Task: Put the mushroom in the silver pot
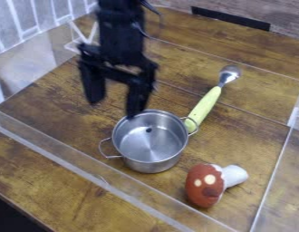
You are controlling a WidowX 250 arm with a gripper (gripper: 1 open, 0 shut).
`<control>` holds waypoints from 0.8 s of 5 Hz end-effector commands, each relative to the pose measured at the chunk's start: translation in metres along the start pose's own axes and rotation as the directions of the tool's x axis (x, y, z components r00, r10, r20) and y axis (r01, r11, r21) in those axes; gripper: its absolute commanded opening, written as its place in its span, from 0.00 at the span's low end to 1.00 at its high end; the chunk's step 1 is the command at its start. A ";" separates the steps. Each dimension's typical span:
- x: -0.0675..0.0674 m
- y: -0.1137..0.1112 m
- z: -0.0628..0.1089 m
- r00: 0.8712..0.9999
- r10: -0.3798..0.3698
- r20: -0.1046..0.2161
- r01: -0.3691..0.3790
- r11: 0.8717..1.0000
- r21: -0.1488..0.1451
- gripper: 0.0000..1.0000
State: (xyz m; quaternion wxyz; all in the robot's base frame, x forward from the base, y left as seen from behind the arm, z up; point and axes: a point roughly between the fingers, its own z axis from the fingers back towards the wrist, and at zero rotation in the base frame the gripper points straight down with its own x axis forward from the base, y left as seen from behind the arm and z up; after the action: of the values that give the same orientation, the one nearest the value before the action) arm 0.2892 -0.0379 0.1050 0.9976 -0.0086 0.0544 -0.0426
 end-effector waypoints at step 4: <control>0.022 -0.092 -0.041 0.960 -0.236 0.150 0.240 0.971 -0.010 1.00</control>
State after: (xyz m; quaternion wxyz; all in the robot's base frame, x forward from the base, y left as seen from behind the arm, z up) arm 0.2970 -0.1280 0.0556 0.9879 -0.0303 -0.0045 -0.1519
